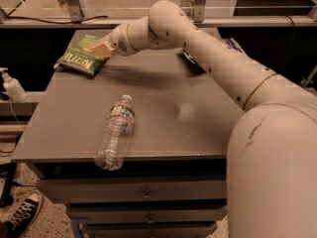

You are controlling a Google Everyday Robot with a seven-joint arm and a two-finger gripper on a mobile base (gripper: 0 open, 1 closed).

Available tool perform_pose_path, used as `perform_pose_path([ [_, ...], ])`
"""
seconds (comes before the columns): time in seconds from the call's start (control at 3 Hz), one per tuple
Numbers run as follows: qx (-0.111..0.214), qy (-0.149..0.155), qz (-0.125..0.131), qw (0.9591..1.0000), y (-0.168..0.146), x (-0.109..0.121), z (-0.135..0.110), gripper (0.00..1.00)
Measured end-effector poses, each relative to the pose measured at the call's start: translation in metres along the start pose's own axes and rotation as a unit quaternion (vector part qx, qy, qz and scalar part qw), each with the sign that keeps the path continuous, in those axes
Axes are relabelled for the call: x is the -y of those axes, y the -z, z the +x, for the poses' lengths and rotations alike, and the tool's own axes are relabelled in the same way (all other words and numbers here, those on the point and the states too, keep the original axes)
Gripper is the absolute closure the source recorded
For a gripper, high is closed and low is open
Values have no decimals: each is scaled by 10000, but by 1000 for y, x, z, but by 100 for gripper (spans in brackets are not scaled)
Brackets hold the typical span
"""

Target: Move green jalapeno chip bag near blue chip bag

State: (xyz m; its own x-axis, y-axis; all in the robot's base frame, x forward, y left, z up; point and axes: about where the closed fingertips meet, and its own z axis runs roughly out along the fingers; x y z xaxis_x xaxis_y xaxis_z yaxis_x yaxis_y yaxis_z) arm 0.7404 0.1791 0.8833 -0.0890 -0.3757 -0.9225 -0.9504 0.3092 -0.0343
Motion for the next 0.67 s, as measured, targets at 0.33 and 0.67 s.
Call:
perform_pose_path([
  [0.33, 5, -42, -100, 9999, -8, -10, -3, 22],
  [0.67, -61, -71, -151, 9998, -11, -19, 2, 1],
])
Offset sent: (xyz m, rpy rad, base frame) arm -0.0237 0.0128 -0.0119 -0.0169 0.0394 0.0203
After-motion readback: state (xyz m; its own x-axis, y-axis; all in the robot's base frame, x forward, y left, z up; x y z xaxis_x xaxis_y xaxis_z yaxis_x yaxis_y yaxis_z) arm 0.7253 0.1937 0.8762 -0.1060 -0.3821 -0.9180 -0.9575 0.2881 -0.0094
